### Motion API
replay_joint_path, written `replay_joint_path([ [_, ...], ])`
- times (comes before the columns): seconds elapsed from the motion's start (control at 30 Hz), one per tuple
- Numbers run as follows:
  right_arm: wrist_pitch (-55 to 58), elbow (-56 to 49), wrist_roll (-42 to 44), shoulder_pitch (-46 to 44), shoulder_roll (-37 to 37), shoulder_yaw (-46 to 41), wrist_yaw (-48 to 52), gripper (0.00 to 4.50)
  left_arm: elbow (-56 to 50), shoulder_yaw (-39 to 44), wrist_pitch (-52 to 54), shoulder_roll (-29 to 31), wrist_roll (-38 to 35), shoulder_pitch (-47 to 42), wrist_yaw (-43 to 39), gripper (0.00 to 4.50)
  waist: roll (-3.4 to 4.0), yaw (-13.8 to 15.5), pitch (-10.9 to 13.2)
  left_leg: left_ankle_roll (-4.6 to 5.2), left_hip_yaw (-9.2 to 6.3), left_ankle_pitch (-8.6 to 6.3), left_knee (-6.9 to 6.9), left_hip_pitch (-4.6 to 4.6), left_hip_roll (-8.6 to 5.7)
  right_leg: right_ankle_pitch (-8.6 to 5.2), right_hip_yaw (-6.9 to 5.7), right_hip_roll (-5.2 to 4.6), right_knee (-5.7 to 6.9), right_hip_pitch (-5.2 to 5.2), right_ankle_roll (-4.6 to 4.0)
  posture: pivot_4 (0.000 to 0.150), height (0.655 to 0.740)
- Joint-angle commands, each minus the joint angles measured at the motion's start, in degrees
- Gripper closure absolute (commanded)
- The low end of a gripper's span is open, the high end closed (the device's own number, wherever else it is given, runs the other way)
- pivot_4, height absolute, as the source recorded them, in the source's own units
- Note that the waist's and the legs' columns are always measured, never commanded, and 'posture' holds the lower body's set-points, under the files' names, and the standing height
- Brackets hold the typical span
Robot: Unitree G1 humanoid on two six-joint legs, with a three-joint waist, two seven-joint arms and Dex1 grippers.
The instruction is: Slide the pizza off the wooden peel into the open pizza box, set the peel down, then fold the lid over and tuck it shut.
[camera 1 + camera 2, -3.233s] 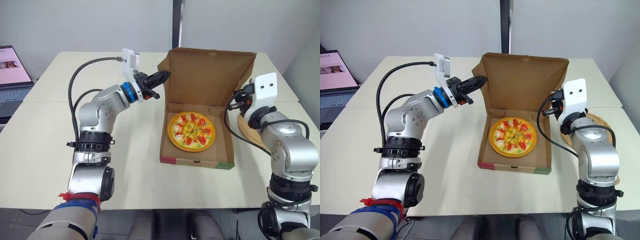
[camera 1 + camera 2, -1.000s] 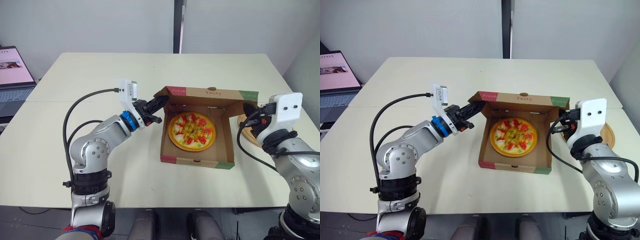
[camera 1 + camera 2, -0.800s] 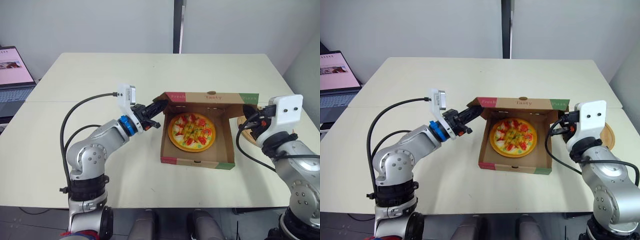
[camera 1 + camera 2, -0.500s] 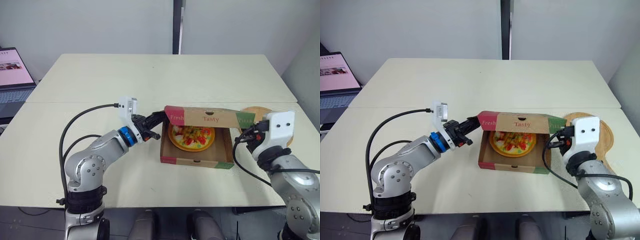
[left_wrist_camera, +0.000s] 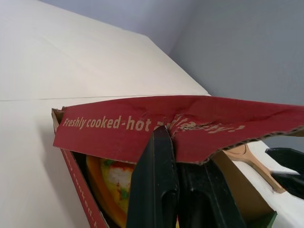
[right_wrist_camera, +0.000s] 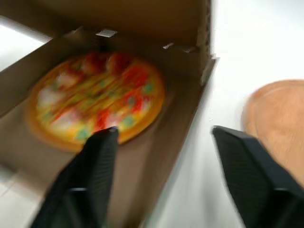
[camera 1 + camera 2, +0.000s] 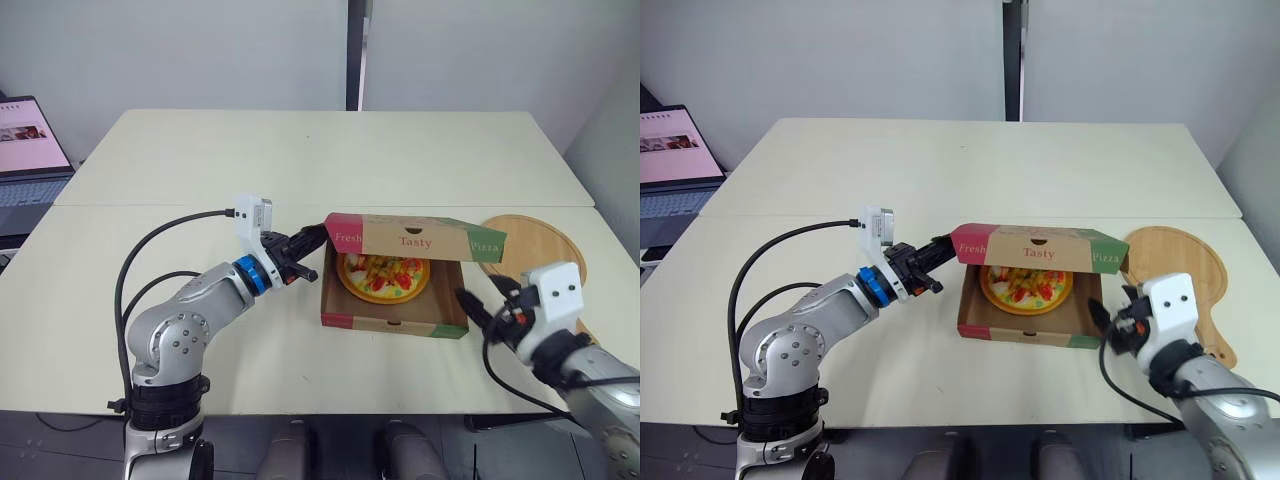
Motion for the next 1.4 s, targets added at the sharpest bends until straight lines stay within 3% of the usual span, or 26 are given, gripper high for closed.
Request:
replay_joint_path([
  [0.03, -5.1, 4.1, -1.4, 0.4, -5.6, -5.5, 4.6, 0.44, 0.4, -1.3, -1.5, 1.5, 1.3, 0.7, -2.2, 4.50, 0.00, -0.1, 0.0, 0.00, 0.01, 0.00, 0.01, 0.00, 0.01, 0.00, 0.01, 0.17, -0.02, 0.01, 0.00, 0.150, 0.7400],
  [0.17, -7.5, 9.0, -1.2, -3.9, -8.9, -8.2, 5.1, 0.44, 0.9, -2.6, -3.2, 2.7, 2.7, 1.3, -4.0, 4.50, 0.01, -0.1, 0.0, 0.00, 0.09, 0.00, 0.02, 0.07, 0.05, 0.01, 0.14, 0.21, 0.02, 0.02, 0.00, 0.150, 0.7400],
  [0.23, -8.9, 11.3, -2.1, -5.2, -10.7, -8.7, 5.7, 0.83, 1.1, -3.4, -4.2, 3.3, 3.7, 1.7, -5.1, 4.50, 0.00, 0.0, 0.0, 0.00, 0.06, 0.00, 0.02, 0.05, 0.05, 0.01, 0.11, 0.21, 0.02, 0.02, 0.00, 0.150, 0.7400],
  [0.57, -11.5, 17.8, -3.9, -13.1, -13.0, -1.3, 5.5, 4.31, 1.8, -4.6, -5.9, 4.2, 5.1, 2.1, -7.5, 4.50, 0.00, 0.1, 0.0, 0.00, 0.04, 0.00, 0.04, -0.01, 0.07, 0.01, 0.11, 0.17, 0.00, 0.02, 0.01, 0.150, 0.7400],
  [0.6, -11.7, 18.0, -3.8, -14.1, -13.0, 0.0, 5.7, 4.47, 1.8, -5.0, -5.9, 4.5, 5.4, 2.2, -7.8, 4.50, 0.00, 0.1, 0.0, 0.00, 0.04, 0.00, 0.04, -0.01, 0.07, 0.01, 0.11, 0.17, -0.01, 0.02, 0.01, 0.150, 0.7400],
  [0.77, -12.1, 19.2, -3.7, -17.2, -12.7, 3.6, 6.1, 4.47, 1.5, -4.9, -6.1, 5.2, 4.5, 2.9, -10.3, 4.50, 0.00, 0.1, 0.0, 0.00, 0.02, 0.00, 0.04, -0.02, 0.06, 0.01, 0.10, 0.17, 0.00, 0.00, 0.01, 0.150, 0.7400],
  [0.87, -11.9, 19.2, -3.3, -17.9, -12.4, 4.6, 6.0, 4.50, 1.1, -4.7, -6.3, 6.4, 4.5, 3.3, -11.9, 3.90, 0.00, 0.1, 0.0, 0.00, 0.00, 0.00, 0.04, -0.06, 0.06, 0.01, 0.11, 0.12, -0.02, -0.02, 0.01, 0.150, 0.7400],
  [1.1, -12.0, 18.8, -3.4, -17.9, -11.6, 5.8, 5.7, 4.50, 0.2, -2.9, -4.7, 10.8, 1.8, 4.1, -17.8, 1.72, -0.01, 0.1, 0.0, 0.00, -0.01, 0.00, 0.04, -0.08, 0.05, 0.01, 0.07, -0.05, -0.02, -0.03, 0.01, 0.150, 0.7400],
  [1.27, -12.5, 19.2, -3.7, -17.7, -11.5, 6.0, 5.9, 4.50, 4.3, 0.3, 1.8, 23.6, -4.5, -0.5, -30.0, 0.30, -0.02, 0.0, 0.0, 0.00, -0.03, 0.00, 0.01, -0.09, 0.06, 0.01, 0.07, -0.03, 0.01, -0.09, 0.00, 0.150, 0.7400],
  [1.4, -12.9, 19.8, -3.9, -17.9, -11.4, 6.3, 6.0, 4.50, 12.7, 1.1, 3.5, 30.0, -5.4, -7.8, -37.0, 0.30, -0.02, 0.0, 0.0, 0.00, -0.04, 0.00, 0.03, -0.12, 0.03, 0.01, 0.02, 0.13, 0.00, -0.09, 0.00, 0.150, 0.7400],
])
